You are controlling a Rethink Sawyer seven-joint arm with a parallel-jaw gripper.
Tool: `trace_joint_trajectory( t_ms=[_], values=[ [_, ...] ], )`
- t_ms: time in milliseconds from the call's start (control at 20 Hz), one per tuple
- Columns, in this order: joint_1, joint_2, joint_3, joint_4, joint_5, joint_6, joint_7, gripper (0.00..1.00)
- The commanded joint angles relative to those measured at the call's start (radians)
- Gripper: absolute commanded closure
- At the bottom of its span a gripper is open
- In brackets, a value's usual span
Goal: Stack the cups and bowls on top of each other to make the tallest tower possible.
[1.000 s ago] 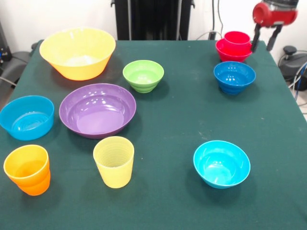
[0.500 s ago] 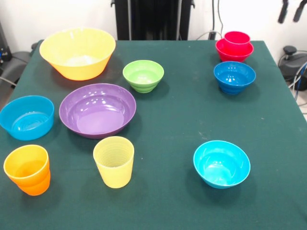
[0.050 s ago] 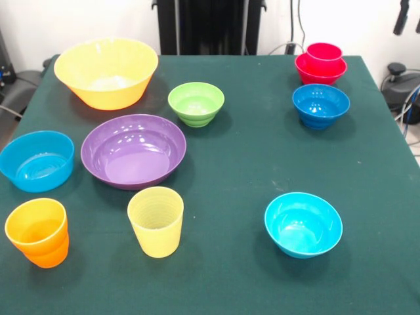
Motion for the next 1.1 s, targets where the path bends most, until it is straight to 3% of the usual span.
trace_joint_trajectory(
  t_ms=[50,600,1100],
  values=[
    [-0.095,0.146,0.107,-0.175,-0.046,0.077,-0.104,0.0],
    [-0.231,0.18,0.189,-0.275,-0.064,0.168,-0.202,0.0],
    [-0.335,0.152,0.22,-0.23,-0.085,0.175,-0.22,0.0]
  ],
)
